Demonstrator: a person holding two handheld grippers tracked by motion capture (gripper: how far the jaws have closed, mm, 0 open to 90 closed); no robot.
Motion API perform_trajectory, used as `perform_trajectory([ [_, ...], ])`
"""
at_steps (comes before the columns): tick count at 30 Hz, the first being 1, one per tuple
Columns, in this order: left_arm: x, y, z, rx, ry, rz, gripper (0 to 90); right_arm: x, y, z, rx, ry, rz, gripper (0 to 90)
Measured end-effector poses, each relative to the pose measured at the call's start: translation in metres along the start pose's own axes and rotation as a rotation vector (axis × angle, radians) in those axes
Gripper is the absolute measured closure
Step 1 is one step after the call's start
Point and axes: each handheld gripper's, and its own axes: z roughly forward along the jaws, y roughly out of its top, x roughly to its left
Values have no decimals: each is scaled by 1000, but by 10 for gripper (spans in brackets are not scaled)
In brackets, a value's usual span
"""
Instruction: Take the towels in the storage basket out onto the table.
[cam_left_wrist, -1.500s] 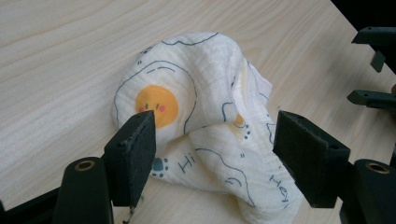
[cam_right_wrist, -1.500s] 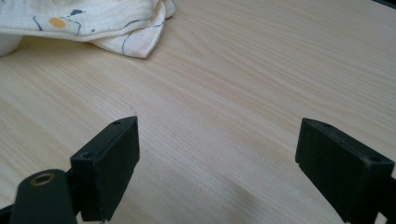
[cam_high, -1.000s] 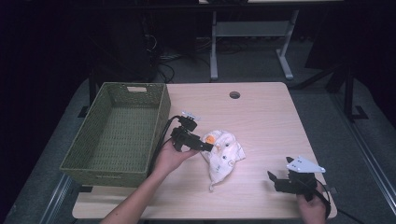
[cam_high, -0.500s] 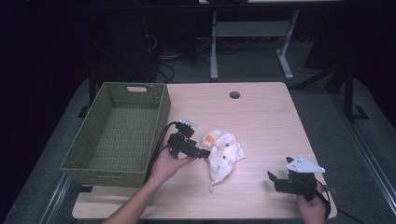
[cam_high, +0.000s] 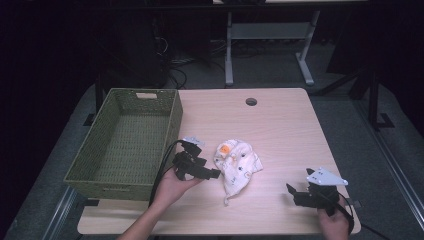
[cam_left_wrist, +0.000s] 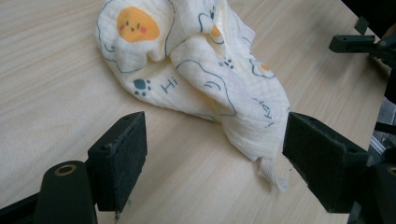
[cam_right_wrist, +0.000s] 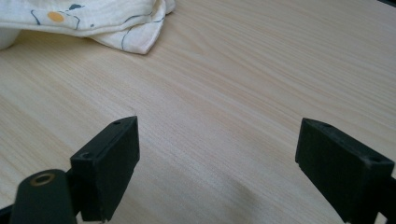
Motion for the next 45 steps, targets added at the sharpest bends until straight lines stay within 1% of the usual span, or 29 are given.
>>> perform_trajectory([
  [2, -1, -1, -1, 4, -2, 6, 213, 0, 0, 0, 0, -1, 1, 133],
  [3, -5, -3, 0, -2, 8, 14, 213, 0, 0, 0, 1, 0, 1, 132],
  [4, -8, -4, -1, 7, 23, 46, 210, 1, 0, 0, 2, -1, -1, 132],
  [6, -18, -7, 0, 5, 36, 75, 210, 1, 0, 0, 3, -1, -2, 132],
  [7, -19, -7, -1, 15, 39, 96, 209, 1, 0, 0, 3, -1, -1, 133],
  [8, -19, -7, -1, 15, 39, 96, 207, 1, 0, 0, 3, -1, -1, 133],
  [9, -21, -10, 0, 4, 18, 76, 206, 1, 0, 0, 3, -1, -1, 133],
  [12, -22, -14, 0, 3, 14, 71, 205, 1, 0, 0, 2, -1, -3, 132],
  [14, -23, -19, 1, 2, -1, 65, 205, 1, 0, 0, 3, -1, -4, 132],
  [15, -24, -21, 1, -1, -1, 61, 204, 1, 0, 1, 4, -1, -3, 132],
  [19, -27, -27, 1, -5, -5, 65, 204, 1, 0, 1, 2, -1, -5, 133],
  [20, -26, -29, 1, 8, -1, 84, 204, 1, 0, 1, 2, -1, -5, 133],
  [21, -27, -31, 2, 10, -10, 82, 203, 1, 0, 1, 3, -2, -5, 133],
  [22, -27, -31, 2, 10, -10, 82, 204, 1, 0, 1, 3, -1, -5, 133],
  [23, -28, -33, 3, 6, -30, 70, 204, 1, 0, 1, 4, -2, -7, 133],
  [24, -29, -34, 3, 6, -28, 71, 204, 1, 0, 1, 4, -2, -7, 133],
  [25, -30, -35, 3, 7, -16, 76, 204, 2, 0, 1, 5, -1, -6, 132],
  [27, -29, -38, 3, 6, -13, 83, 204, 2, 0, 1, 5, 1, -8, 132],
  [29, -28, -43, 3, 2, 2, 93, 204, 2, 0, 1, 5, 1, -7, 133],
  [30, -28, -43, 3, 2, 2, 93, 204, 2, 0, 1, 5, 1, -7, 133],
  [31, -28, -45, 4, 1, -10, 79, 204, 2, 0, 1, 5, 1, -7, 133],
  [33, -29, -51, 5, -5, -26, 70, 203, 2, -1, 1, 4, 2, -6, 132],
  [34, -29, -51, 5, -5, -26, 70, 203, 2, -1, 1, 4, 3, -4, 132],
  [35, -30, -53, 5, 1, -25, 81, 203, 2, -1, 1, 4, 3, -4, 132],
  [36, -31, -55, 6, 9, -12, 93, 202, 3, -1, 1, 4, 6, 0, 132],
  [38, -32, -56, 7, 4, -9, 94, 201, 3, -1, 1, 5, 7, 2, 133],
  [41, -34, -57, 9, 3, -8, 114, 203, 5, -1, 3, 8, 10, -6, 133],
  [44, -36, -57, 9, 1, -6, 120, 204, 4, -1, 4, 6, 11, -5, 132],
  [45, -36, -57, 8, 5, -2, 135, 204, 4, -1, 4, 9, 13, 2, 133],
])
